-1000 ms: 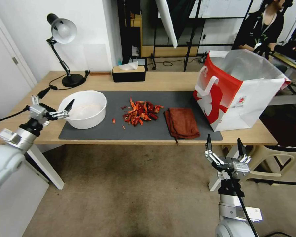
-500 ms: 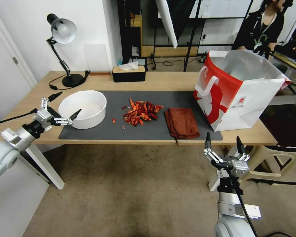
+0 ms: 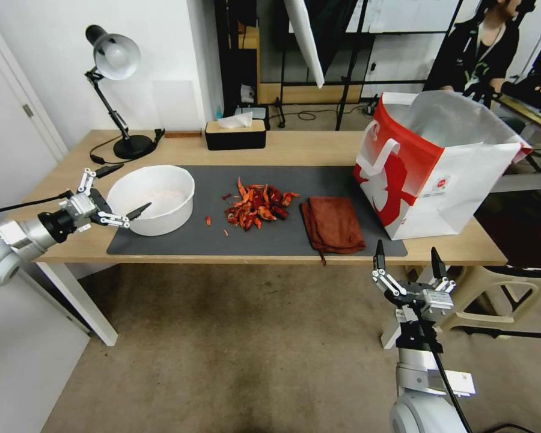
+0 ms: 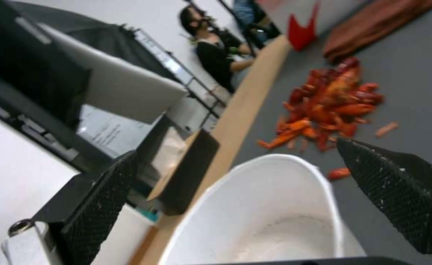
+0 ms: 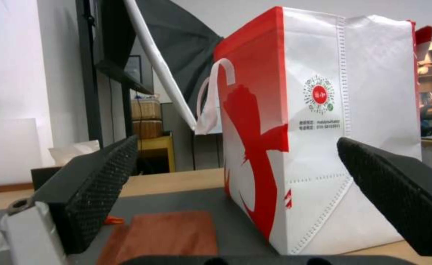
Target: Sweep shrimp from table into container with towel, then put container into takeout bag.
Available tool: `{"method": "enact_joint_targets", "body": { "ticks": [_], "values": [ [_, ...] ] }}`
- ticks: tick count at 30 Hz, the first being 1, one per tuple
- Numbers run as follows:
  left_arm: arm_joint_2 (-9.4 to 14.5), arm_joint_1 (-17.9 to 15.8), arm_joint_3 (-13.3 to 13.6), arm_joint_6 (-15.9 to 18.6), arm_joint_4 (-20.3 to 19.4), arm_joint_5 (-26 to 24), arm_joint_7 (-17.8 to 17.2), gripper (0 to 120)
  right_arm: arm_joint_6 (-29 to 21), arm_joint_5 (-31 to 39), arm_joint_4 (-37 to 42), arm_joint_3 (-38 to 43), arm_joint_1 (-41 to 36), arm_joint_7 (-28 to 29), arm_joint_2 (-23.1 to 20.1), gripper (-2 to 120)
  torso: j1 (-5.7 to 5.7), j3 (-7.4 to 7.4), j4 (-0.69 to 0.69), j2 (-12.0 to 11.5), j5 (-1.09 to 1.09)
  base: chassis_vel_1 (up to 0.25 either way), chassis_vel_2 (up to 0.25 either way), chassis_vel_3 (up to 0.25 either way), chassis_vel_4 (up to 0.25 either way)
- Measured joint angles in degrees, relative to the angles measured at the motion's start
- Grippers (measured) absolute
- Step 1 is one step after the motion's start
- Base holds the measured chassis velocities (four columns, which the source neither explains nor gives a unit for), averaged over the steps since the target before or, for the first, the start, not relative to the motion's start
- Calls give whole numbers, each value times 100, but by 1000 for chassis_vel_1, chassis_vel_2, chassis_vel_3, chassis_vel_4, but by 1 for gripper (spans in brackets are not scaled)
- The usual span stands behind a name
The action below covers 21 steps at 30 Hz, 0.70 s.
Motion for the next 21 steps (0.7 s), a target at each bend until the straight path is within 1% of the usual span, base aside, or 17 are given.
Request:
{"method": "enact_joint_targets", "body": {
  "ticks": [2,3,4,7,10,11,13,14,17,18,19,20,21],
  "values": [
    [-30,-192,153,-45,93,142,188,100,-3,6,-3,3,5,1,0,100,0,0,0,0,-1,0,0,0,0],
    [-30,-192,153,-45,93,142,188,100,-3,6,-3,3,5,1,0,100,0,0,0,0,-1,0,0,0,0],
    [-41,-293,226,-62,133,219,277,100,-5,11,-7,3,10,1,1,100,0,0,0,0,-1,0,0,0,0],
    [-46,-363,276,-72,163,267,351,100,-5,13,-12,3,14,1,3,100,0,0,0,0,-1,0,0,0,0],
    [-51,-559,417,-82,242,354,572,100,-6,19,-27,4,27,1,6,100,0,0,0,0,0,0,0,0,0],
    [-51,-559,417,-82,242,354,572,100,-6,19,-27,4,27,1,6,100,0,0,0,0,0,0,0,0,0],
    [-50,-718,538,-83,299,382,734,100,-8,21,-38,4,38,2,10,100,0,0,1,0,-1,0,0,0,0],
    [-50,-718,538,-83,299,382,734,100,-8,21,-38,4,38,2,10,100,0,0,1,0,-1,0,0,0,0],
    [-40,-1281,969,-43,515,442,1468,100,-10,21,-78,-2,76,3,39,100,0,0,1,0,0,0,0,0,0],
    [-40,-1281,969,-43,515,442,1468,100,-10,21,-78,-2,76,3,39,100,0,0,1,0,0,0,0,0,0],
    [-40,-1544,1204,-22,619,510,1688,100,-12,22,-89,-6,90,3,55,100,0,0,1,0,-2,0,0,0,0],
    [-40,-1544,1204,-22,619,510,1688,100,-12,22,-89,-6,90,3,55,100,0,0,1,0,-2,0,0,0,0],
    [-44,-1784,1393,-16,714,576,1827,100,-12,21,-97,-12,98,4,71,100,1,0,0,0,-1,0,0,0,0]
  ]
}}
